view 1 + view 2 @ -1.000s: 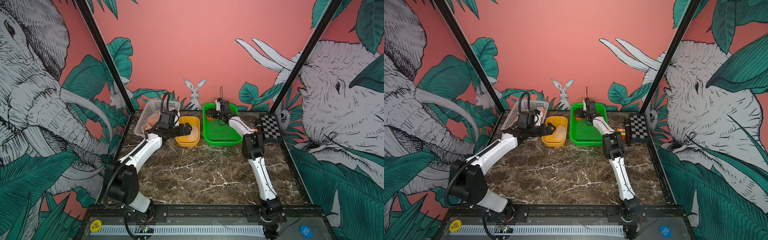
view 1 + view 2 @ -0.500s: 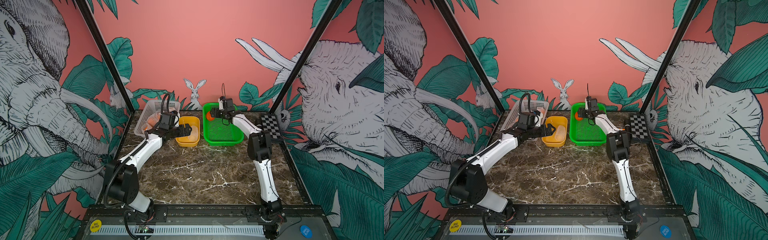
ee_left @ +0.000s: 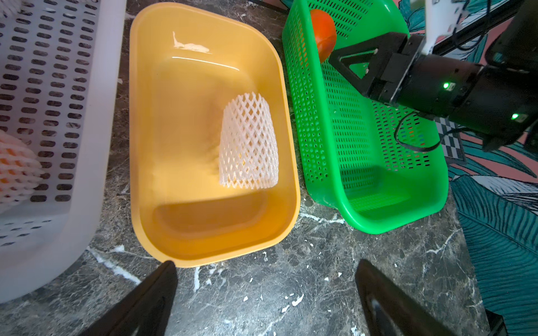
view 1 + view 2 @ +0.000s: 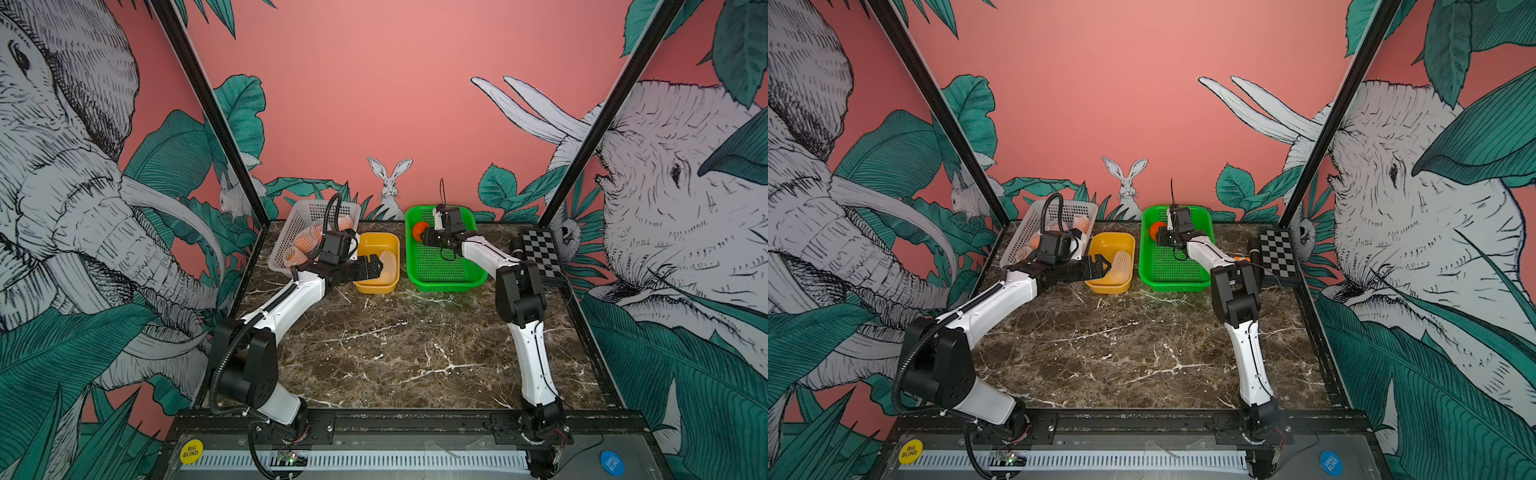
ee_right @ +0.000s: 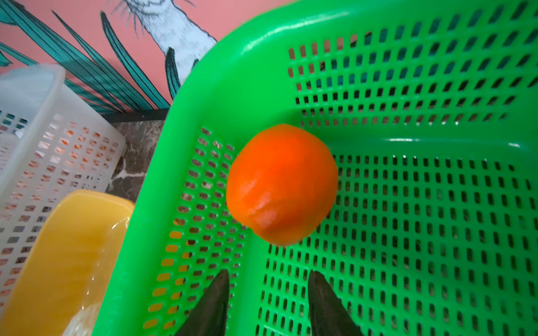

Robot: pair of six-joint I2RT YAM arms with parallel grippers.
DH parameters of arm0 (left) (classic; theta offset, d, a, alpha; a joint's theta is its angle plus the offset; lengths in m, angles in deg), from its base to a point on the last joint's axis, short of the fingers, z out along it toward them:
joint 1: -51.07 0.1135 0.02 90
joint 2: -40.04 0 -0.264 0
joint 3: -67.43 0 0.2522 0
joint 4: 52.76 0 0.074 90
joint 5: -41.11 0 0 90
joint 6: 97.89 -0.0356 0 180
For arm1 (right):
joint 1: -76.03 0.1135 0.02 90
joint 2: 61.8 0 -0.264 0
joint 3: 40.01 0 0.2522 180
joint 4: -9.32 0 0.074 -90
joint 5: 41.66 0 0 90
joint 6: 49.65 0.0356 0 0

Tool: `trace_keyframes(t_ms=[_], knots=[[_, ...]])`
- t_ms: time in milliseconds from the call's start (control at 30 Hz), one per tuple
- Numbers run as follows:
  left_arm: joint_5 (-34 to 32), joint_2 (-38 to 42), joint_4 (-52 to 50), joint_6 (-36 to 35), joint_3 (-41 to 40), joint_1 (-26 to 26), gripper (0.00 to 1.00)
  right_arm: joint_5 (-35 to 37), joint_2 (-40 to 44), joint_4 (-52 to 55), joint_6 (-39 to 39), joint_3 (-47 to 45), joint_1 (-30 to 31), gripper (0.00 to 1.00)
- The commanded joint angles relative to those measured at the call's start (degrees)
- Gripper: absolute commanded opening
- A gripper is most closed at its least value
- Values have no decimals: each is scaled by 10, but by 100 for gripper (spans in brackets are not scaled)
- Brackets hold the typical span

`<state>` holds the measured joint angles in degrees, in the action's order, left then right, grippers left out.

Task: Remove foam nets from oranges
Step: Place the orange in the basket.

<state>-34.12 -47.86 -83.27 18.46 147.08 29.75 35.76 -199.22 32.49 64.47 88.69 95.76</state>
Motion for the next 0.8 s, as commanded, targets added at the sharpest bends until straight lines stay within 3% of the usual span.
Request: trace_keyframes(t_ms=[0, 400, 633, 767], knots=[[15, 8, 14, -2, -8, 3, 97, -9, -28, -14, 0, 41, 2, 43], [26, -11, 16, -2, 5, 4, 96, -11, -90, 10, -11, 140, 1, 42], [24, -10, 11, -5, 7, 8, 96, -12, -91, 13, -19, 156, 1, 48], [4, -4, -14, -16, 16, 13, 96, -23, -42, 13, -16, 111, 5, 58]])
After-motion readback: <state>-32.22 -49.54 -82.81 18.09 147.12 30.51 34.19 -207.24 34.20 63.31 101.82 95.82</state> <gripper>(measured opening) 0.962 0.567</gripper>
